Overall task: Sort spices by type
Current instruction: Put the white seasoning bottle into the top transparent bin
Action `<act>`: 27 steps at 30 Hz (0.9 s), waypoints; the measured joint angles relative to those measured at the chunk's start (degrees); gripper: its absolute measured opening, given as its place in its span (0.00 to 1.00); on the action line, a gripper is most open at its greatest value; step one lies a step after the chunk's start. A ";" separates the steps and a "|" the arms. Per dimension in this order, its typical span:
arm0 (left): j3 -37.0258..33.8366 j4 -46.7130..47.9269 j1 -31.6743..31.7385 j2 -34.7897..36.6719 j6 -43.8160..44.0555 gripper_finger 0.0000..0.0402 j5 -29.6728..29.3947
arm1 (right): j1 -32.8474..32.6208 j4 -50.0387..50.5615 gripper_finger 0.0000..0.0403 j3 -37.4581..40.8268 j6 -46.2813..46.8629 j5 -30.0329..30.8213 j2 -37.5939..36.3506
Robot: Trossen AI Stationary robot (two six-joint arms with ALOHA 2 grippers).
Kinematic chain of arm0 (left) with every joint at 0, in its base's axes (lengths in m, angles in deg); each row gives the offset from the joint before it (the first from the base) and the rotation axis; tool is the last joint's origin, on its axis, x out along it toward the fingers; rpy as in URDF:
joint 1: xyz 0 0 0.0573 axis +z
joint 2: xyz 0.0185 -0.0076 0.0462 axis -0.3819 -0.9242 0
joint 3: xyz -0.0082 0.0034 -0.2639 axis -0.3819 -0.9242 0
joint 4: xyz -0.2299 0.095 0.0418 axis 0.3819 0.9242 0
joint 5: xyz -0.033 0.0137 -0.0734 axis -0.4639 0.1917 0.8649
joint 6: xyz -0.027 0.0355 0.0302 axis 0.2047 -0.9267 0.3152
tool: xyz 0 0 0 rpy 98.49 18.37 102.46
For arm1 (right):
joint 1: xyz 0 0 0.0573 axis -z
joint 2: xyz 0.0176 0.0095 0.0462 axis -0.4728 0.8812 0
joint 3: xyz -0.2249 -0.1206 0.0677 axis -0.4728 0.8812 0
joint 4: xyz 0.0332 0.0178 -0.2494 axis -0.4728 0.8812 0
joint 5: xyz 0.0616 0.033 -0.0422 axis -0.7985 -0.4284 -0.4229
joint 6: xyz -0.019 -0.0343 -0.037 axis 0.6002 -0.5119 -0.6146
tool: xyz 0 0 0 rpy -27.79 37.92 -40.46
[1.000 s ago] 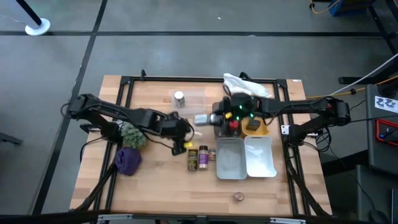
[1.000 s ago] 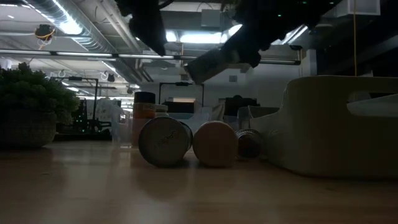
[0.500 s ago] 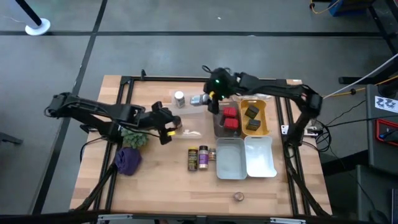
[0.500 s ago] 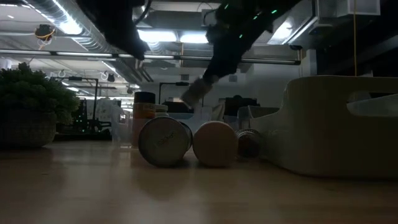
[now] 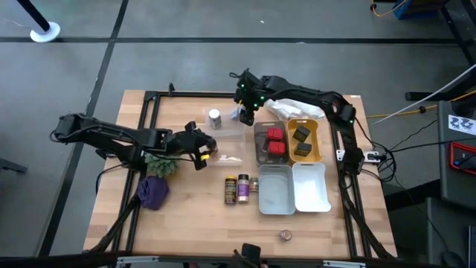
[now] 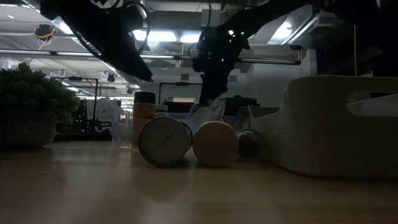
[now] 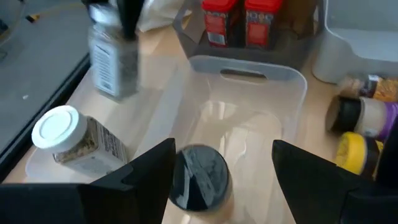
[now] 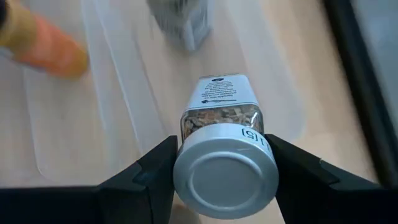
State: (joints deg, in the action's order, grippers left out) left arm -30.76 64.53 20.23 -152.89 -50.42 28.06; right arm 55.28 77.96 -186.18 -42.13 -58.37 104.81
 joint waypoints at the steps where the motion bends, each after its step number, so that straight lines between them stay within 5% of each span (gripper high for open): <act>1: -0.56 -1.25 0.27 0.00 -0.50 0.63 0.06 | 0.00 1.18 0.52 -0.65 -0.23 -0.02 0.86; 13: -4.65 -7.97 2.94 0.00 -0.98 0.63 2.99 | -0.04 3.35 0.52 -2.04 -0.62 -0.04 4.34; 20: -4.68 -7.96 3.13 0.00 -0.87 0.63 3.80 | -0.04 2.25 0.64 -2.04 -0.62 0.07 4.36; 27: -4.67 -7.91 3.13 -0.01 -0.82 0.63 3.81 | -0.11 -1.02 0.63 -2.04 -0.61 0.07 4.38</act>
State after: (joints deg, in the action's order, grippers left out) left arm -35.43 56.62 23.36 -152.90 -51.25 31.87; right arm 55.18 76.93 -188.22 -42.74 -58.30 109.19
